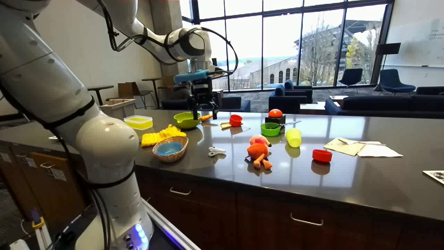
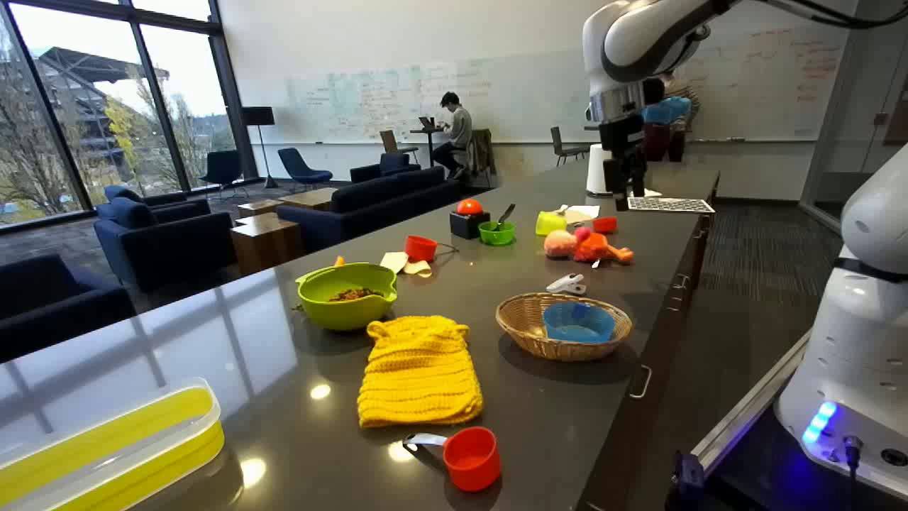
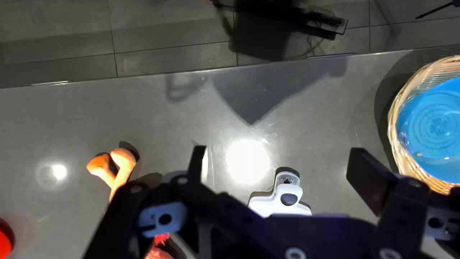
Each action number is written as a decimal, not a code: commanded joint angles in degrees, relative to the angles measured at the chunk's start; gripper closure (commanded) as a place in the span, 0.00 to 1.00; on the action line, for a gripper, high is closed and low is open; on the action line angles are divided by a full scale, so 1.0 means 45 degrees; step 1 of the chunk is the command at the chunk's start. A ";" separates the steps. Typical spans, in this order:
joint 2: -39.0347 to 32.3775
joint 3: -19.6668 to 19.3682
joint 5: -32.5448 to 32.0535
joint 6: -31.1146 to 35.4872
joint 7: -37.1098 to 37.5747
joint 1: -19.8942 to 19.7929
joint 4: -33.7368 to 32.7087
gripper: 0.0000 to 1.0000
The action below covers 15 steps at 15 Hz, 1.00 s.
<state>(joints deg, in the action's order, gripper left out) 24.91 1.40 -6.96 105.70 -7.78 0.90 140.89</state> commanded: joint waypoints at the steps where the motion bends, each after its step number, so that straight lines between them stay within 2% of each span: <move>1: -0.0004 -0.0092 -0.0036 -0.0019 0.0038 0.0106 -0.0018 0.00; 6: -0.0004 -0.0092 -0.0036 -0.0017 0.0038 0.0106 -0.0019 0.00; 7: 0.0430 -0.0604 0.1200 0.0780 -0.0595 0.0343 0.0163 0.00; 12: 0.2320 -0.1681 0.3259 0.0380 -0.1634 0.0174 -0.0315 0.00; 15: 0.2666 -0.2394 0.4317 0.0564 -0.1684 0.0121 -0.1328 0.00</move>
<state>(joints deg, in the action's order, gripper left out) 34.42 -6.47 8.29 108.32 -13.99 1.57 137.96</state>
